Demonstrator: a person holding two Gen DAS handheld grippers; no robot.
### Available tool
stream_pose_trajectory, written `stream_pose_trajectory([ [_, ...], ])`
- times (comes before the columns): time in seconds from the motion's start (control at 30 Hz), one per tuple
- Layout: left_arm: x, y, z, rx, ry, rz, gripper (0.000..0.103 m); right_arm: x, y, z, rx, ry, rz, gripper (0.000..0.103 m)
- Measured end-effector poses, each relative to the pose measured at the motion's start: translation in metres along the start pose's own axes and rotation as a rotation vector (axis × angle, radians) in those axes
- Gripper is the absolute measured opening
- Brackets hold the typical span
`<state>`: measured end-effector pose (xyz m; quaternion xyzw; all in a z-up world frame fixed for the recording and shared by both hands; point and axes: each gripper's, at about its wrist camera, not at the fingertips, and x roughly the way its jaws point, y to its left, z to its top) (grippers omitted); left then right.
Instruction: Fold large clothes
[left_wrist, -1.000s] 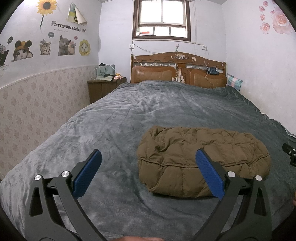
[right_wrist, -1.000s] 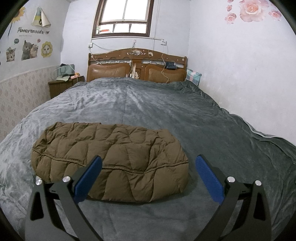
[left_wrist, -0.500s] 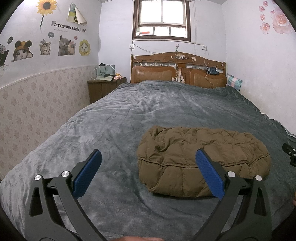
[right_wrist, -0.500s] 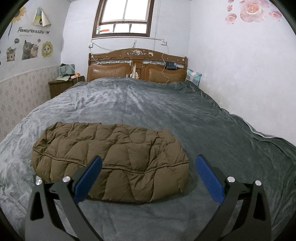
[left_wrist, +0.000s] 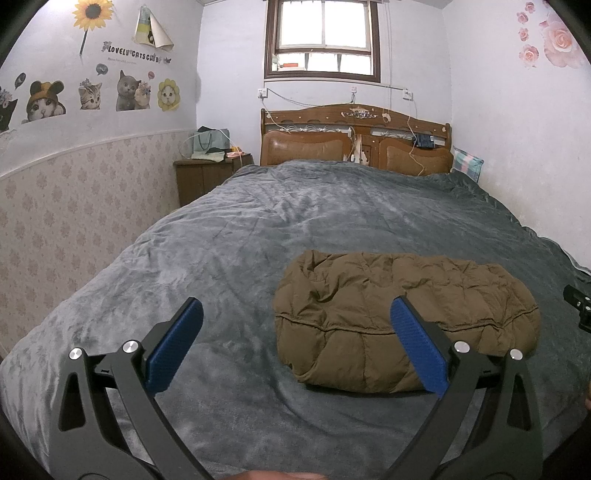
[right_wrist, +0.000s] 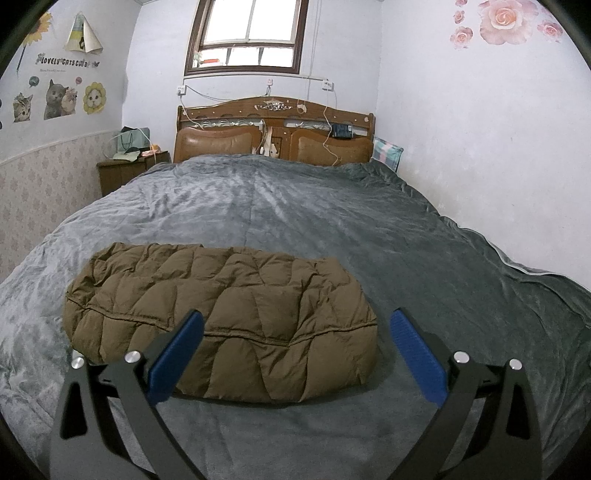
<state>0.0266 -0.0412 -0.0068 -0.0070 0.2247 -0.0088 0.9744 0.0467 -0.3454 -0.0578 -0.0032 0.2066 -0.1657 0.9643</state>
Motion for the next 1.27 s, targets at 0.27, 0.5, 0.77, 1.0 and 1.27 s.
stream_pose_trajectory([
  [0.27,0.0001,-0.0001,0.0002,0.0,0.0,0.0,0.1,0.0,-0.0001,0.0005,0.0,0.0,0.001,0.101],
  [0.5,-0.0004,0.0005,0.0,0.0,-0.001,0.0,0.1,0.0,-0.0003,0.0007,-0.001,0.0,0.001,0.101],
  [0.77,0.0005,0.0001,-0.0004,-0.001,0.001,0.001,0.1,-0.0003,0.0001,0.0009,-0.001,0.0,0.0,0.101],
  [1.0,0.0003,0.0014,-0.0008,-0.005,0.001,0.0,0.1,-0.0002,-0.0003,0.0004,0.0,0.0,0.001,0.101],
  [1.27,0.0001,0.0069,-0.0014,-0.024,-0.003,-0.033,0.1,0.0004,-0.0008,0.0013,-0.002,0.001,0.002,0.101],
])
